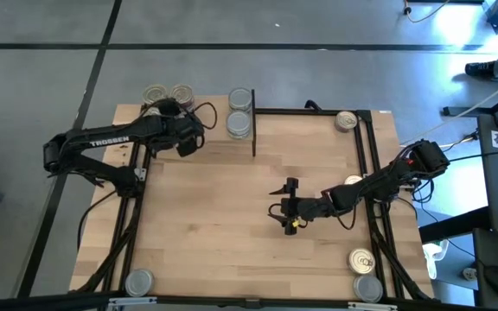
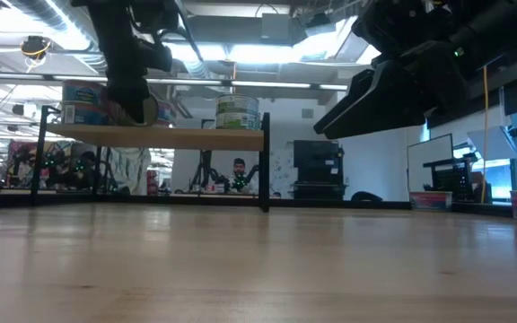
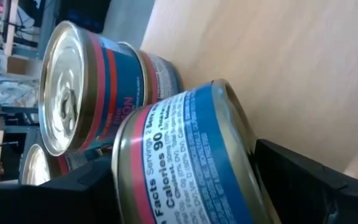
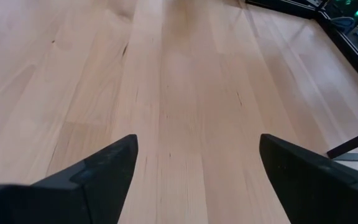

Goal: Stack canned seafood by type on shelf
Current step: Put the blue tuna can on the shelf aligned with the other blue tuna can

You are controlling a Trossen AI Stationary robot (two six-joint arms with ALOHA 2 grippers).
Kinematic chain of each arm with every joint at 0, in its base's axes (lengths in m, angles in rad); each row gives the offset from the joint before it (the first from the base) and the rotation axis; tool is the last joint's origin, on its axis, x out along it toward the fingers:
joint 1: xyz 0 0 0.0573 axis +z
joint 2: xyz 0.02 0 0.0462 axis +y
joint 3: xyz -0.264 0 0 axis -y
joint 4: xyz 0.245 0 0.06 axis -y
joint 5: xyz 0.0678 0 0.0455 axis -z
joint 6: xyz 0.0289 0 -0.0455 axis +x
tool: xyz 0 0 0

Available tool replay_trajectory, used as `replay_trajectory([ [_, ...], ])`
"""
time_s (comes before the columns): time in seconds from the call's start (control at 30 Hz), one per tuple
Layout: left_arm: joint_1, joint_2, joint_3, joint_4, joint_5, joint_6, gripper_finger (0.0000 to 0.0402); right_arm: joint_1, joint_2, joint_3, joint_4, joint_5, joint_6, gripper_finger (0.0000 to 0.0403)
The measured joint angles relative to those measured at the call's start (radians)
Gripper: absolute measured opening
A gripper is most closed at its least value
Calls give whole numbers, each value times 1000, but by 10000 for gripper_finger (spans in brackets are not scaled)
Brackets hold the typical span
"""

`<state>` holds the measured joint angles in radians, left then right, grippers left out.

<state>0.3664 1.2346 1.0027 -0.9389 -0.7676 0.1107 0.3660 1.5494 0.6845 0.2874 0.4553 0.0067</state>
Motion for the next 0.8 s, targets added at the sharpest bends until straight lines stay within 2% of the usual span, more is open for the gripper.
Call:
replay_trajectory([
  [0.17,0,-2,0,1,-3,23,310,0,0,0,0,0,0,335],
  [0.4,0,-2,0,3,-1,-37,310,0,0,0,0,0,0,335],
  [0.8,3,-2,0,0,154,-11,304,0,0,0,0,0,0,335],
])
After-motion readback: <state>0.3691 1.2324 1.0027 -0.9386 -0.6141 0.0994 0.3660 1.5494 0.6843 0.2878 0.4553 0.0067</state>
